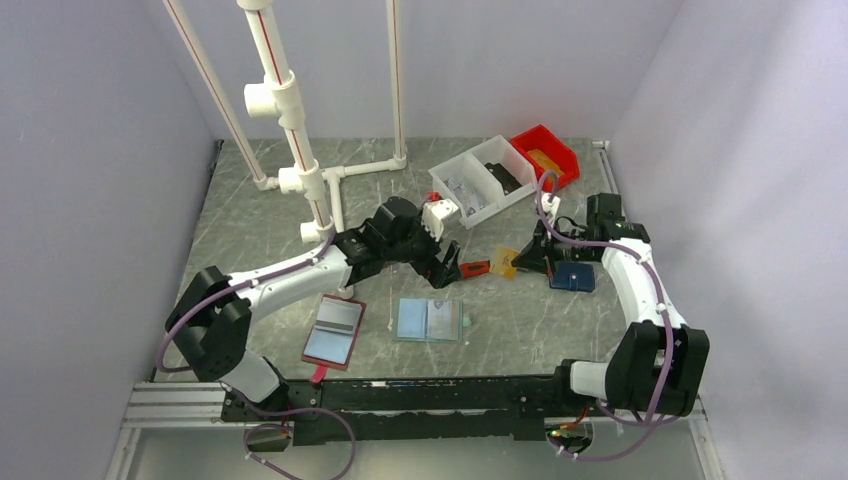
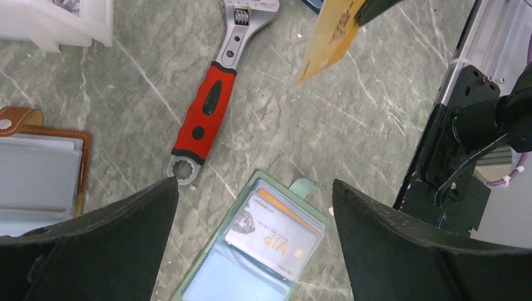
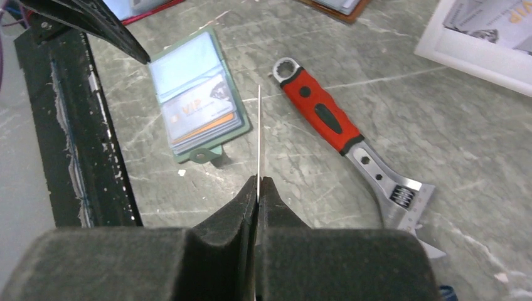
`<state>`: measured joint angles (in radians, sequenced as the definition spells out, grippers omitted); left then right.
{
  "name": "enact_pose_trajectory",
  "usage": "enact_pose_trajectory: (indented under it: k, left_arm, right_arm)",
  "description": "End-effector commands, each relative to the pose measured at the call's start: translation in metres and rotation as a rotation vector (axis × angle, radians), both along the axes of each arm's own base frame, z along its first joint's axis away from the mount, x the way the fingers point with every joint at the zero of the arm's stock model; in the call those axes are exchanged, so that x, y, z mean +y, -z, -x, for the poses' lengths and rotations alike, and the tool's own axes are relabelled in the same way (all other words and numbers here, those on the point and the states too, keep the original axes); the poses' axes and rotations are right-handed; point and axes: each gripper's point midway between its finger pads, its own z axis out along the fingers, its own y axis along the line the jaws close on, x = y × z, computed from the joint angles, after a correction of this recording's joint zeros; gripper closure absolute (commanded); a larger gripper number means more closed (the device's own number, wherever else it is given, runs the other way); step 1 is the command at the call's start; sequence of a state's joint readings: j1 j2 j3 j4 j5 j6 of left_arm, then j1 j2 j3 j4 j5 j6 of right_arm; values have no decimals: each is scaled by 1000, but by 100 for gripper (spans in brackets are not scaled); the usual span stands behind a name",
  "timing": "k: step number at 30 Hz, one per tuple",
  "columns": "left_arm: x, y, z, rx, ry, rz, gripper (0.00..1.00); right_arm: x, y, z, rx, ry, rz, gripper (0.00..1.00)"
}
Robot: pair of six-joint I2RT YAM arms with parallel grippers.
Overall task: Take the credit cards out of the card holder
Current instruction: Place the credit card in the storage box.
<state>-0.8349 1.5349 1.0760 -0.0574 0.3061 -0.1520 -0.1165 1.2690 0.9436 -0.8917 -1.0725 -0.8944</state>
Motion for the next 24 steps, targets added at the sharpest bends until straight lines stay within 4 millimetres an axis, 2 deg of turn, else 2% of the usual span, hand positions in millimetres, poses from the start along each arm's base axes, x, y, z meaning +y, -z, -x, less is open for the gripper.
enact_pose_trajectory:
  k: [1,4,10,19,24]
  left_arm:
    - [-2,-21,-6,-49,53,46,3]
    - [8,-22,-14,-88,-1,15,2]
    - [18,-42,-14,-145,-30,26,1]
    - [25,-38,-17,-149,-68,4,1]
    - [28,-38,-20,-166,-82,-9,1]
  right_arm:
    - [-13,-16,-20,-97,55,23,100]
    - [-24,-15,-28,-97,99,46,100]
    - [-49,-13,-50,-80,250,62,100]
    - [-85,-16,-95,-97,525,117,100]
    - [-116,-23,-125,-136,683,198,100]
